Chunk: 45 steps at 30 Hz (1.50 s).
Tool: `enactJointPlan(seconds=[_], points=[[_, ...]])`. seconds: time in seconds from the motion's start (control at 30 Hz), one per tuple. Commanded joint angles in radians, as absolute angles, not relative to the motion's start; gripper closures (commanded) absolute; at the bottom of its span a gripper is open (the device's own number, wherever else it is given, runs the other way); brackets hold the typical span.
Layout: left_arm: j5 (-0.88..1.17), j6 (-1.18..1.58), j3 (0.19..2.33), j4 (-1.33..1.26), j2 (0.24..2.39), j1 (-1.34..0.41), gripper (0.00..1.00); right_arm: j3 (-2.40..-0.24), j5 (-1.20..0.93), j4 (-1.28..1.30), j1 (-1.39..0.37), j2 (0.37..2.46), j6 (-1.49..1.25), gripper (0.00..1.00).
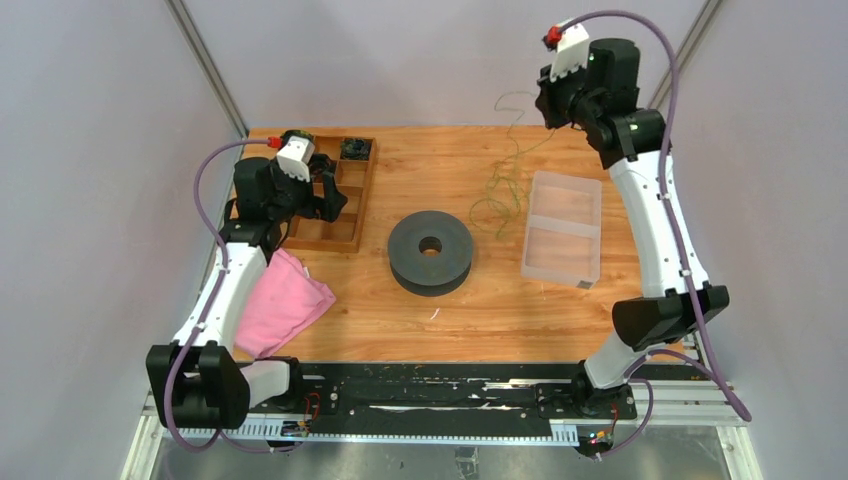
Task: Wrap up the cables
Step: Place the cable at the center of the board.
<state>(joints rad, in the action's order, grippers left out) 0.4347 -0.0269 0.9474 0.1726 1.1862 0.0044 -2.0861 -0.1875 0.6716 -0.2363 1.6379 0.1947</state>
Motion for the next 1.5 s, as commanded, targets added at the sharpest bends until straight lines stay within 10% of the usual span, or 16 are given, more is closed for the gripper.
enactJointPlan(seconds=[0.0, 0.67, 1.1, 1.47], points=[[0.458, -0.028, 0.934, 0.135, 1.154, 0.006, 0.02, -1.923, -0.254, 0.674, -0.252, 1.641, 0.180, 0.99], [0.534, -0.016, 0.904, 0.087, 1.145, 0.006, 0.02, -1.241, -0.389, 0.767, -0.291, 1.496, 0.252, 0.97], [0.522, -0.077, 0.891, 0.083, 1.177, -0.088, 0.02, -1.168, -0.431, 0.925, -0.328, 1.359, 0.479, 0.35], [0.328, -0.164, 0.951, 0.147, 1.375, -0.394, 0.02, -1.263, -0.400, 0.846, -0.327, 1.382, 0.466, 0.34]])
